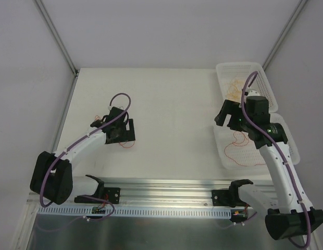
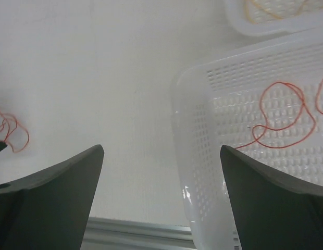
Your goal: Untangle the cables
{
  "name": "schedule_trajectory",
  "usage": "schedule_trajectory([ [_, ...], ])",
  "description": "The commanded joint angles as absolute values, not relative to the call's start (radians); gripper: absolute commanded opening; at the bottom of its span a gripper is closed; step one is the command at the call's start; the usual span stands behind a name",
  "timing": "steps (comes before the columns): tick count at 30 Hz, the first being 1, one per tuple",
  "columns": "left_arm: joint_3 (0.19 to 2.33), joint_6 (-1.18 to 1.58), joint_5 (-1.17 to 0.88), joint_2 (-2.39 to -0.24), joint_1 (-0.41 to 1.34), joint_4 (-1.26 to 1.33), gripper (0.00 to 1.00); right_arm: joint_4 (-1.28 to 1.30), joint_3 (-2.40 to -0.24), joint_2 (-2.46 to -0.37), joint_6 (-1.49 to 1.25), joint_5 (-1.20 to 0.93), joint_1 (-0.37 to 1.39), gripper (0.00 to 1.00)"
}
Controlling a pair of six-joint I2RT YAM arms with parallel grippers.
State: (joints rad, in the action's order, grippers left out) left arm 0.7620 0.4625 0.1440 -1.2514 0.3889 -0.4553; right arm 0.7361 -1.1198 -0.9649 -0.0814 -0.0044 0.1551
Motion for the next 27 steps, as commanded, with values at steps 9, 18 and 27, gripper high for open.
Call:
schedule_trajectory([
  [9, 0.897, 0.414, 0.195, -1.445, 0.503, -0.449, 0.69, 0.63, -0.937, -0.844, -0.075, -0.242, 0.357, 1.0],
  [18, 1.021, 0.497, 0.17, -1.437, 0.624, -0.478, 0.0, 0.7, -0.928, -0.752, -0.005, -0.265, 0.359, 0.99],
  [27, 1.448, 0.563, 0.095, -1.367, 0.851, -0.534, 0.0, 0.707, -0.943, -0.71, 0.032, -0.298, 0.382, 1.0],
])
